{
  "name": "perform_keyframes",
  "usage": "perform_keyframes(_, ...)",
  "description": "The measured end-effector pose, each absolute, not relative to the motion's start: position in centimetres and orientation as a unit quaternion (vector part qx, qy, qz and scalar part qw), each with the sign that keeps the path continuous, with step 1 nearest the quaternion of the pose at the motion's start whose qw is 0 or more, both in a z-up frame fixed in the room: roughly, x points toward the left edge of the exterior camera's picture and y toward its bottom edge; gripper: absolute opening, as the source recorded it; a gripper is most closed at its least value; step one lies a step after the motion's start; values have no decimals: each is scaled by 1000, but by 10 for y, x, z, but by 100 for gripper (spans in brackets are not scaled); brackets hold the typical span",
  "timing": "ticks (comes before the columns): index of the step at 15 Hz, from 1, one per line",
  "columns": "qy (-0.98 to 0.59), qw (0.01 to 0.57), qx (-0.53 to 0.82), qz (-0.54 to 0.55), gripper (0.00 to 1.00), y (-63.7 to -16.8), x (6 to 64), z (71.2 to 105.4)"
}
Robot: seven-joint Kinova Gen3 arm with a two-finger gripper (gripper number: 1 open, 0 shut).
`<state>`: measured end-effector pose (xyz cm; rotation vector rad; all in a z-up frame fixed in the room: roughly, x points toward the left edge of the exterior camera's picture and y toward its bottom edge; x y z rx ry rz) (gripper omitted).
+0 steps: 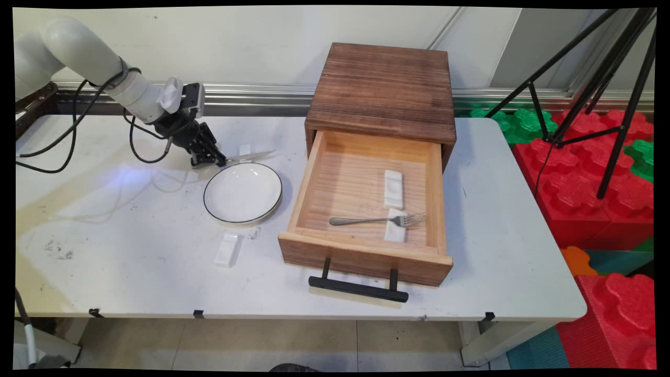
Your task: Place the picked object into the drawer
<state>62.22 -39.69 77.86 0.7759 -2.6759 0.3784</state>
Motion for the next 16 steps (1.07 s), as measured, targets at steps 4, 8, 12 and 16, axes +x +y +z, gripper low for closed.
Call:
perform_keyframes(4, -937, 166, 279, 129, 0, -397, 625, 778)
perform_keyframes(8, -936, 170, 280, 132, 0, -395, 628, 787)
perform_keyframes(12, -934, 178, 276, 142, 0, -389, 629, 811)
perform_keyframes(16, -931, 197, 264, 155, 0, -382, 624, 843)
